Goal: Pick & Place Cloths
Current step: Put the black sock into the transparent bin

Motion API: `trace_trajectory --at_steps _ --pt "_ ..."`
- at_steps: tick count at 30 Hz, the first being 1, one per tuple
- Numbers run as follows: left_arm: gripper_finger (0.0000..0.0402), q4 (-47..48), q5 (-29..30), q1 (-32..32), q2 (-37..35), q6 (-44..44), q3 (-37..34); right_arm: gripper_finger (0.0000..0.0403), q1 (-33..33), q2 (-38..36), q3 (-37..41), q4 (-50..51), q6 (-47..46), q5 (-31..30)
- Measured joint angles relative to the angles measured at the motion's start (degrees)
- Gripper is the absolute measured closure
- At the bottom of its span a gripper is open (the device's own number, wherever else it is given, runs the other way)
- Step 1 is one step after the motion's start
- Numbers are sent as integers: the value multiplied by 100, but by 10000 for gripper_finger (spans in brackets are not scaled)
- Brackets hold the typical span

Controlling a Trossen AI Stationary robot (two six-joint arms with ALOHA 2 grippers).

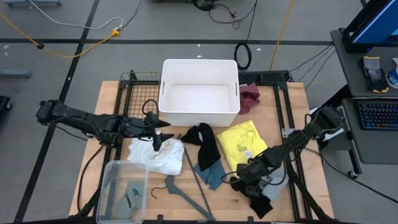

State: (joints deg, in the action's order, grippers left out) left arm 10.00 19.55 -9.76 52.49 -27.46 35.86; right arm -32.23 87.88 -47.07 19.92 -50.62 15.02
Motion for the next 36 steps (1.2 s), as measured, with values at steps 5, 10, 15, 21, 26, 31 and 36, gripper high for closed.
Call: trace_trajectory --at_steps 5,10,15,21,26,31,36 --pt "107 0 0 0 -2 0 0 396 0 0 4 -127 -376 26" --pt "107 0 0 0 -2 0 1 385 0 -15 4 -559 -1001 132" --pt "107 -1 0 0 -1 0 0 336 0 -15 4 -642 -1559 600" --pt "107 -4 0 0 0 0 0 270 -2 -15 4 -646 -2309 1471" --pt "108 -4 1 -2 -1 0 0 247 -13 -15 4 -635 -2677 1278" --pt "107 -4 0 -2 0 0 0 250 -13 -15 4 -612 -2666 606" --pt "107 -4 0 -1 -1 0 0 263 -11 -13 4 -274 -2616 274"
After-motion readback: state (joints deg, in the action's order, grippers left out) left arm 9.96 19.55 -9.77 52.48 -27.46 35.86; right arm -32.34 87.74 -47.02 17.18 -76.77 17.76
